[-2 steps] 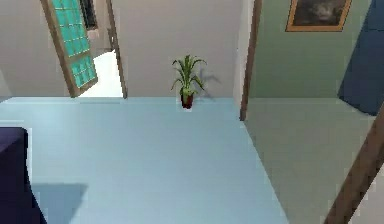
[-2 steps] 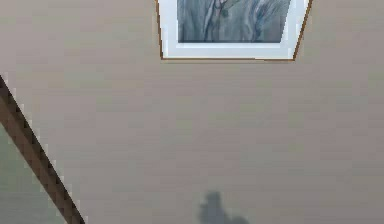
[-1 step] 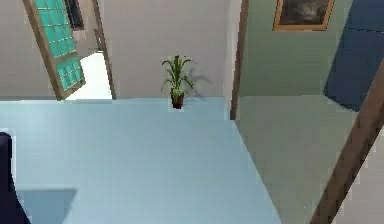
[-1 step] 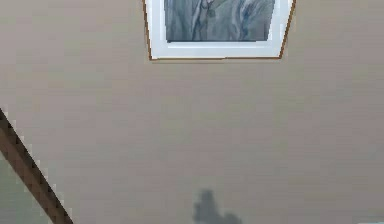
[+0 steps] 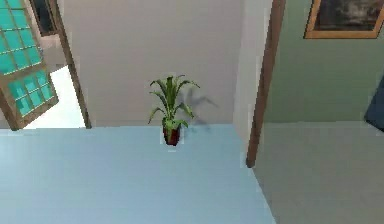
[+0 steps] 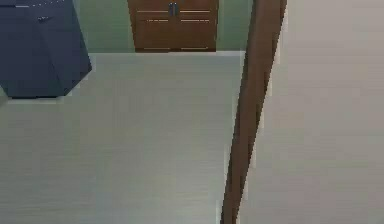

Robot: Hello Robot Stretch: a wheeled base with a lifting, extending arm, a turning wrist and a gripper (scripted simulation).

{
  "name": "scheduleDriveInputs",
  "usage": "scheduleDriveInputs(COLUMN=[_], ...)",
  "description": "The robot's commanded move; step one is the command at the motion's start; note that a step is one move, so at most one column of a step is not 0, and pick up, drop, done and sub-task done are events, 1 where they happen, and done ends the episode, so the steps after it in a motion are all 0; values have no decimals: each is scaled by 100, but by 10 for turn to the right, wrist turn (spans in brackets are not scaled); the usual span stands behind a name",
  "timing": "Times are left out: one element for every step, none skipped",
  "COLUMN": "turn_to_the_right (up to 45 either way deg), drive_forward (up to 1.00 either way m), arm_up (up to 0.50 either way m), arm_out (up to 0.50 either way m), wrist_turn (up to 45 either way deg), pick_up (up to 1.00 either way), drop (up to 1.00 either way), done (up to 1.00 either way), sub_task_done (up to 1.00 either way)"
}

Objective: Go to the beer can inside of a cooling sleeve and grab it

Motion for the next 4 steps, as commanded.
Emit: scheduleDriveInputs(turn_to_the_right=[180, 0, 450, 60], drive_forward=[0, 5, 0, 0], arm_up=[0, 0, 0, 0], arm_out=[0, 0, 0, 0], wrist_turn=[0, 0, 0, 0], pick_up=[0, 0, 0, 0], drop=[0, 0, 0, 0], done=[0, 0, 0, 0], sub_task_done=[0, 0, 0, 0])
